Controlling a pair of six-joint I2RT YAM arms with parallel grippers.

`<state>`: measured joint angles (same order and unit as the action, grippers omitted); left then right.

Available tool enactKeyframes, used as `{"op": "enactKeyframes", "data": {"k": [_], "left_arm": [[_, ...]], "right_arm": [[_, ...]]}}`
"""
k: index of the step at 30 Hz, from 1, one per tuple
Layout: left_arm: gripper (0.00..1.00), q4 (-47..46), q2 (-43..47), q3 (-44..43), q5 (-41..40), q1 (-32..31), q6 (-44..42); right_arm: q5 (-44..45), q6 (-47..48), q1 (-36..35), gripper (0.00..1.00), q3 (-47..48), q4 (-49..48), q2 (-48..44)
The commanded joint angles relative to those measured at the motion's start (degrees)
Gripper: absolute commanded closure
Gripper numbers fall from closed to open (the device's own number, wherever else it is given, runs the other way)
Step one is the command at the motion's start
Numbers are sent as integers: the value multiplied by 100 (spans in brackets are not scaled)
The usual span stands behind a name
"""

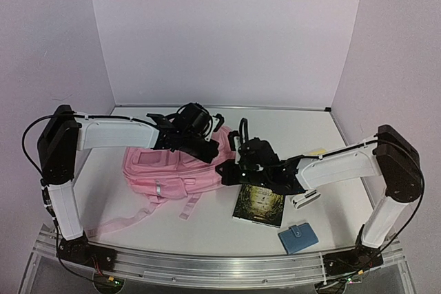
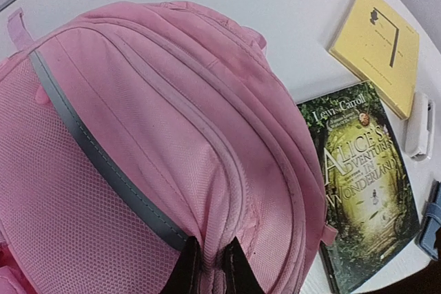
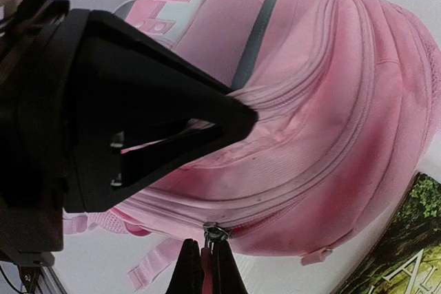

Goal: Pack the student bag
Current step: Unzip the student bag at the center of the board.

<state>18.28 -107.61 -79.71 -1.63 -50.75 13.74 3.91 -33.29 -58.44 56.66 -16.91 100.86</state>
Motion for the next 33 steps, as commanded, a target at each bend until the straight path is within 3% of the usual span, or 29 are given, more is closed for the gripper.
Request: {"op": "enactKeyframes", "data": {"k": [1, 11, 17, 24, 33], "left_arm": [[100, -515, 93, -170, 444, 83, 641], [100, -851, 639, 407, 765, 181, 1024], [100, -1196, 1107, 866, 1646, 539, 1318], [100, -1398, 1379, 997, 2620, 912, 1954], [100, -1514, 1430, 1125, 2593, 1078, 2222]], "right_arm": [[20, -167, -502, 100, 393, -767, 310], [-416, 158, -839, 100, 1056, -1549, 1153], [-1015, 399, -844, 100, 1094, -1690, 1234], [-619, 526, -982, 100, 1105, -1761, 1461], [-266, 507, -1118, 96, 1166, -1796, 1405]]}}
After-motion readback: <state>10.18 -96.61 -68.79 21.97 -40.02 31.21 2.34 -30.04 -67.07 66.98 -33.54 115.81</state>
